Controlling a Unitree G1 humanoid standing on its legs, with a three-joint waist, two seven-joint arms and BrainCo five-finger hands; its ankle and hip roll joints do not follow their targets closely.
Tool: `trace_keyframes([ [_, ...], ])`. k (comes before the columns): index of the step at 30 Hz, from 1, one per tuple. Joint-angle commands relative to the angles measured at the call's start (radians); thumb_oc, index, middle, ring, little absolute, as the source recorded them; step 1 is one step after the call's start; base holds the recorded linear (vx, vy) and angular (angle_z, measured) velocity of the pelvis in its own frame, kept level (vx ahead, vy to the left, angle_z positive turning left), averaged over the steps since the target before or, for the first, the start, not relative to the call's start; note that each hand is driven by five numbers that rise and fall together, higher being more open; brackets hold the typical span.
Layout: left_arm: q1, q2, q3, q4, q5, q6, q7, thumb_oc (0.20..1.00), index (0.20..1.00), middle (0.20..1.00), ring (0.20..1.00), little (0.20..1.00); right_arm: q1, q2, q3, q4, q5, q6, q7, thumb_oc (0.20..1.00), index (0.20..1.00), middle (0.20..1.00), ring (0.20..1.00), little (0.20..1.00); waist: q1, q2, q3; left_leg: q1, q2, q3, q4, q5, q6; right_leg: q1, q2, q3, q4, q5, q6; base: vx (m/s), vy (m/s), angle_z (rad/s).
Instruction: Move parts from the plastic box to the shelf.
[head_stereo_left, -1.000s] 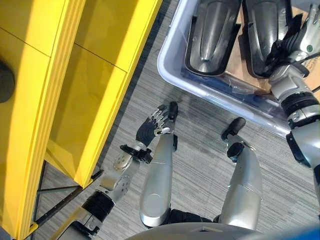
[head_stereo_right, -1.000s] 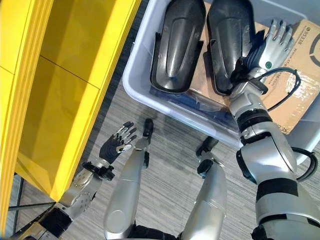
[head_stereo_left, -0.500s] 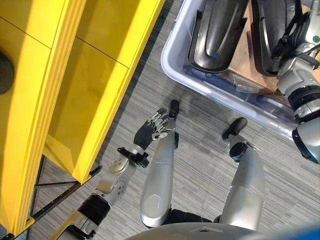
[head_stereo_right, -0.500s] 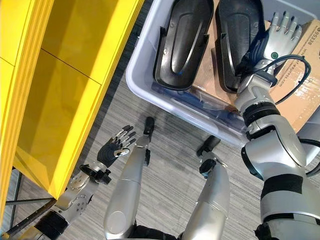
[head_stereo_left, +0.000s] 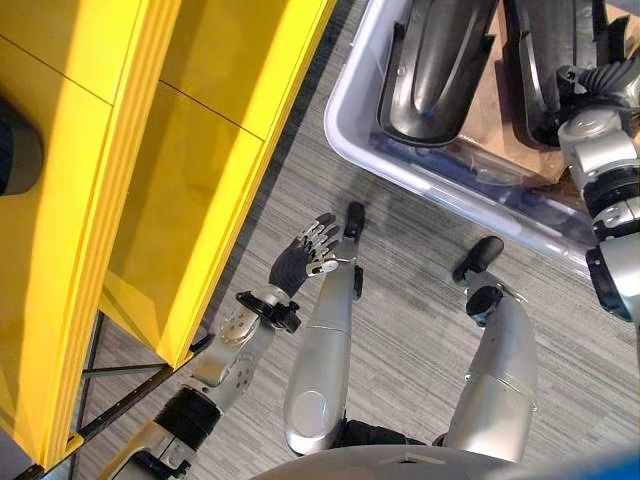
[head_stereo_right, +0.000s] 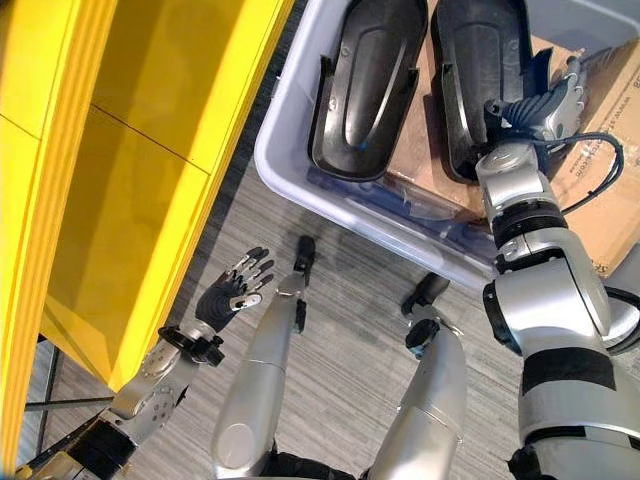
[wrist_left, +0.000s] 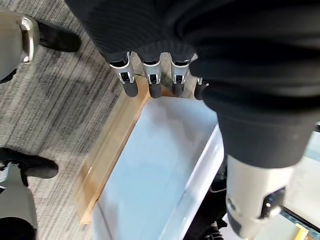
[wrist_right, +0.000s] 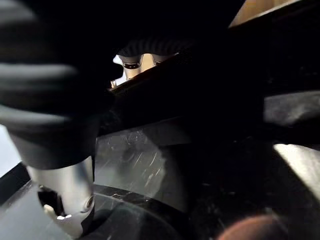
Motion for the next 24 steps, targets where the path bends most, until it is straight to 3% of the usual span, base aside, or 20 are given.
trace_keyframes([
  [1, 0.024, 0.018, -0.015, -0.047, 0.003, -0.021, -0.001, 1.0, 1.0, 1.0, 1.0, 1.0, 0.069, -0.046, 0.017, 0.023, 0.09, 0.037, 0.102, 1.0, 1.0, 1.0, 1.0, 1.0, 0.008, 0.039, -0.007, -0.038, -0.014, 0.079, -0.012, -0.032, 0.065, 0.064, 0.06, 0.027, 0.129, -0.172, 0.004, 0.0, 0.0, 0.0],
  [5, 0.019, 0.026, -0.007, -0.044, -0.002, -0.013, -0.009, 1.0, 1.0, 1.0, 1.0, 1.0, 0.072, -0.053, 0.03, 0.044, 0.064, 0.114, 0.217, 1.0, 1.0, 1.0, 1.0, 1.0, 0.006, 0.04, -0.007, -0.046, -0.011, 0.079, -0.004, -0.031, 0.063, 0.053, 0.061, 0.03, 0.14, -0.175, 0.002, 0.0, 0.0, 0.0],
  [8, 0.018, 0.034, 0.0, -0.047, -0.004, -0.007, -0.012, 1.0, 1.0, 1.0, 1.0, 1.0, 0.062, -0.067, 0.075, 0.074, -0.035, 0.232, 0.322, 1.0, 1.0, 1.0, 1.0, 1.0, 0.007, 0.038, -0.007, -0.055, -0.008, 0.077, 0.002, -0.028, 0.062, 0.042, 0.062, 0.031, 0.149, -0.175, 0.0, 0.0, 0.0, 0.0],
  [9, 0.019, 0.035, 0.002, -0.048, 0.001, -0.006, -0.012, 1.0, 1.0, 1.0, 1.0, 1.0, 0.061, -0.069, 0.086, 0.081, -0.064, 0.258, 0.35, 0.799, 0.799, 0.799, 0.799, 0.799, 0.008, 0.037, -0.007, -0.055, -0.008, 0.078, 0.0, -0.027, 0.063, 0.043, 0.062, 0.029, 0.147, -0.174, 0.0, 0.0, 0.0, 0.0],
  [10, 0.021, 0.035, 0.003, -0.047, 0.008, -0.006, -0.014, 1.0, 1.0, 1.0, 1.0, 1.0, 0.055, -0.073, 0.115, 0.1, -0.137, 0.276, 0.38, 0.2, 0.2, 0.2, 0.2, 0.2, 0.011, 0.037, -0.007, -0.057, -0.006, 0.077, -0.001, -0.024, 0.063, 0.042, 0.062, 0.027, 0.146, -0.172, 0.0, 0.0, 0.0, 0.0],
  [19, 0.044, 0.059, 0.01, -0.062, 0.012, -0.015, -0.035, 1.0, 1.0, 1.0, 1.0, 1.0, -0.014, -0.084, 0.218, 0.16, -0.302, 0.404, 0.557, 0.2, 0.2, 0.2, 0.2, 0.2, 0.034, 0.037, -0.007, -0.046, -0.006, 0.07, -0.006, -0.019, 0.067, 0.066, 0.05, 0.011, 0.134, -0.16, 0.003, 0.0, 0.0, 0.0],
  [21, 0.046, 0.072, 0.004, -0.063, 0.126, -0.024, -0.02, 1.0, 1.0, 1.0, 1.0, 1.0, -0.015, -0.093, 0.232, 0.173, -0.319, 0.402, 0.575, 0.2, 0.2, 0.2, 0.2, 0.2, 0.036, 0.038, -0.007, -0.036, -0.003, 0.071, -0.01, -0.017, 0.069, 0.077, 0.046, 0.012, 0.125, -0.151, 0.008, -0.01, 0.006, 0.02],
  [24, 0.046, 0.085, 0.007, -0.091, -0.043, -0.034, -0.072, 1.0, 1.0, 1.0, 1.0, 1.0, -0.014, -0.1, 0.23, 0.172, -0.306, 0.413, 0.564, 0.2, 0.2, 0.2, 0.2, 0.2, 0.034, 0.045, -0.007, -0.03, -0.005, 0.074, -0.011, -0.019, 0.072, 0.081, 0.045, 0.021, 0.118, -0.148, 0.011, -0.02, 0.035, 0.04],
])
